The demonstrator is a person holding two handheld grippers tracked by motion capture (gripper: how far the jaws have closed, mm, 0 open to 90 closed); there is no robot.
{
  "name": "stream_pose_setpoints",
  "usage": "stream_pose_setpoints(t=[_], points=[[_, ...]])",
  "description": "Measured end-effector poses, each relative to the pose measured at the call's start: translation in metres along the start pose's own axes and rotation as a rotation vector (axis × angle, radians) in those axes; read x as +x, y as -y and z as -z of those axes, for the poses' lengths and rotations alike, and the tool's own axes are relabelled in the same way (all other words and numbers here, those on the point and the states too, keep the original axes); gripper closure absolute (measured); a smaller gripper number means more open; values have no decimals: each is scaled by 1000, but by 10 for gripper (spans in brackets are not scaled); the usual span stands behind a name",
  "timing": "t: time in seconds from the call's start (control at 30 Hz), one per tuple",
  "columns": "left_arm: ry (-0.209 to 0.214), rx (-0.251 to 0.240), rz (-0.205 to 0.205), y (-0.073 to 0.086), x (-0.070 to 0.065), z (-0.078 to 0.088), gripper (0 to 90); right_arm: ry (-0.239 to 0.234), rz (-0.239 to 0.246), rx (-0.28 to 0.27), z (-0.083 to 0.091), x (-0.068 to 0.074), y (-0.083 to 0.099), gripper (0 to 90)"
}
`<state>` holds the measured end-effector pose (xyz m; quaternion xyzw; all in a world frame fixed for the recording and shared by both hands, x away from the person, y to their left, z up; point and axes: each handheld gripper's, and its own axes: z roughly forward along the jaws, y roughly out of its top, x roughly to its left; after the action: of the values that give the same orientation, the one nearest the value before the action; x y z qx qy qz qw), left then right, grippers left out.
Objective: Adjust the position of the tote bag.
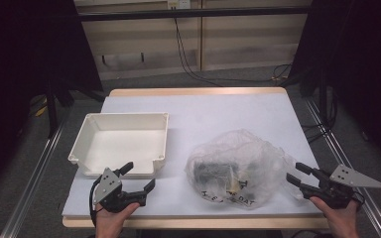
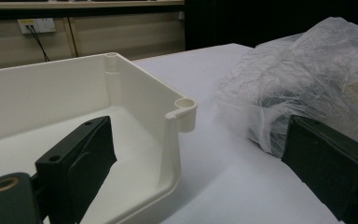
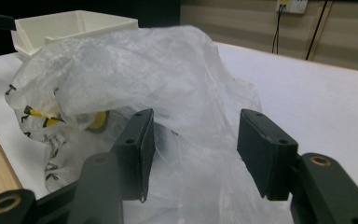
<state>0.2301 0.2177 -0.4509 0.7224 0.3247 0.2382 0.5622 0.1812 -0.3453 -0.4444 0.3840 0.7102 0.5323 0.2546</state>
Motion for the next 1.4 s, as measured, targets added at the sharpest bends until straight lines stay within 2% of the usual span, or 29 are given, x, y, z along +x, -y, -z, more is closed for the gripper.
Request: stream_pose_setpoints(t=[0.37, 0.4, 0.53, 0.7, 0.73, 0.8, 0.9, 1.03, 1.27, 1.4], points=[[14, 13, -6, 0, -1, -1, 107, -26, -4, 20, -7, -11, -8, 485], [21, 18, -13, 0, -1, -2, 108, -34, 9, 29, -10, -14, -10, 518], [18, 23, -19, 0, -2, -2, 108, -43, 17, 35, -18, -21, -14, 527], [21, 25, -12, -1, -1, -5, 108, -60, 28, 56, -27, -23, -19, 521], [22, 26, -12, -1, -2, -5, 108, -76, 23, 60, -32, -23, -19, 508], [30, 24, -14, 0, -3, -4, 109, -67, 38, 77, -36, -23, -17, 499], [30, 23, -13, 0, -3, -1, 110, -74, 34, 86, -40, -24, -15, 497], [29, 20, -18, 0, -3, 2, 112, -94, 46, 134, -48, -23, -6, 555], [31, 26, -22, 0, -3, 2, 115, -119, 29, 155, -51, -27, 0, 591], [35, 30, -27, -1, -3, 0, 119, -161, 23, 188, -58, -25, 3, 720]])
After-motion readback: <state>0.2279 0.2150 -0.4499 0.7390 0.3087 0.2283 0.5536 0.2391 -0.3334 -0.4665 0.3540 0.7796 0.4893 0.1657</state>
